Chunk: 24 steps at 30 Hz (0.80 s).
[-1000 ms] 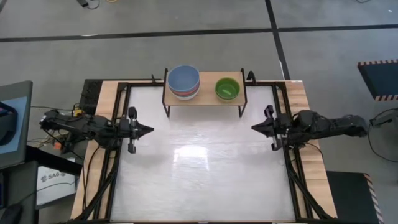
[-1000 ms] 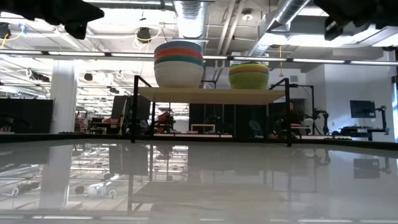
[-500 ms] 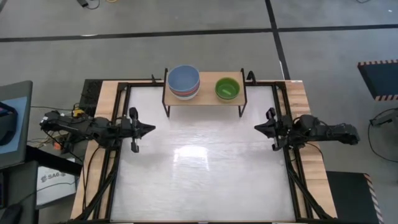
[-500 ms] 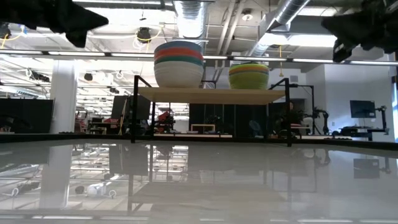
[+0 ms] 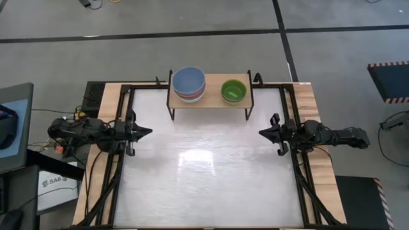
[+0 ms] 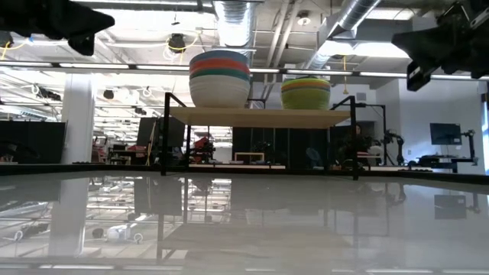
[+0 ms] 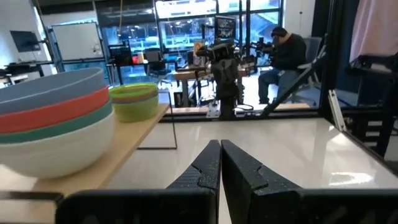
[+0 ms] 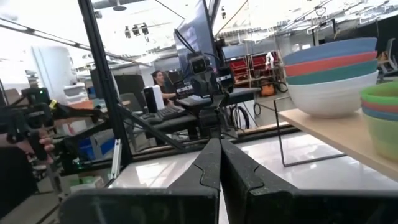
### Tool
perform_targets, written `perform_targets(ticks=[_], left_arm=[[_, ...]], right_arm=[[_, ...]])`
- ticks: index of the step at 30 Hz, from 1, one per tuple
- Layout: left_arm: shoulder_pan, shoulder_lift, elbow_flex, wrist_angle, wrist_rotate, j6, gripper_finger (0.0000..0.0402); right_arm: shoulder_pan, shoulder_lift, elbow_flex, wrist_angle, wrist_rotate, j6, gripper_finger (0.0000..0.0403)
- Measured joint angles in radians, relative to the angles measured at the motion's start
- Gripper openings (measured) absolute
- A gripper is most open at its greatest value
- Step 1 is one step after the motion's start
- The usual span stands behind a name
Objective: Place and stack bowls onto a shelf
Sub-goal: Return to Home Position
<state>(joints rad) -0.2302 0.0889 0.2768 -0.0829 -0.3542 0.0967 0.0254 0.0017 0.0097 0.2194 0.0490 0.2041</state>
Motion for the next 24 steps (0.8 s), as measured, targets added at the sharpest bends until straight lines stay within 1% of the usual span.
perform_targets(ticks=[4, 8, 10, 14, 18, 22, 24], left_arm=[[0.0, -0.082, -0.003, -0.112, -0.016, -0.005, 0.0], [0.0, -0.083, -0.031, -0.096, -0.034, 0.015, 0.0], [0.0, -0.077, -0.054, -0.047, -0.033, 0.024, 0.0], [0.0, -0.087, -0.097, -0.021, -0.037, 0.015, 0.0], [0.001, -0.086, -0.148, 0.025, -0.067, -0.018, 0.0], [0.001, -0.087, -0.207, 0.137, -0.074, -0.039, 0.0], [0.001, -0.086, -0.236, 0.163, -0.074, -0.039, 0.0]], right_arm=[[0.0, 0.0, 0.0, 0.0, -0.001, -0.026, 0.0026], [0.0, 0.0, 0.0, -0.011, -0.003, -0.045, 0.0026], [0.0, 0.0, 0.0, -0.024, -0.002, -0.047, 0.0026], [-0.001, 0.0, 0.0, -0.062, -0.002, -0.047, 0.0026], [-0.001, 0.0, 0.0, -0.1, -0.001, -0.049, 0.0026], [-0.002, 0.0, -0.001, -0.12, 0.001, -0.054, 0.0026], [-0.002, 0.0, -0.001, -0.119, 0.001, -0.054, 0.0026]])
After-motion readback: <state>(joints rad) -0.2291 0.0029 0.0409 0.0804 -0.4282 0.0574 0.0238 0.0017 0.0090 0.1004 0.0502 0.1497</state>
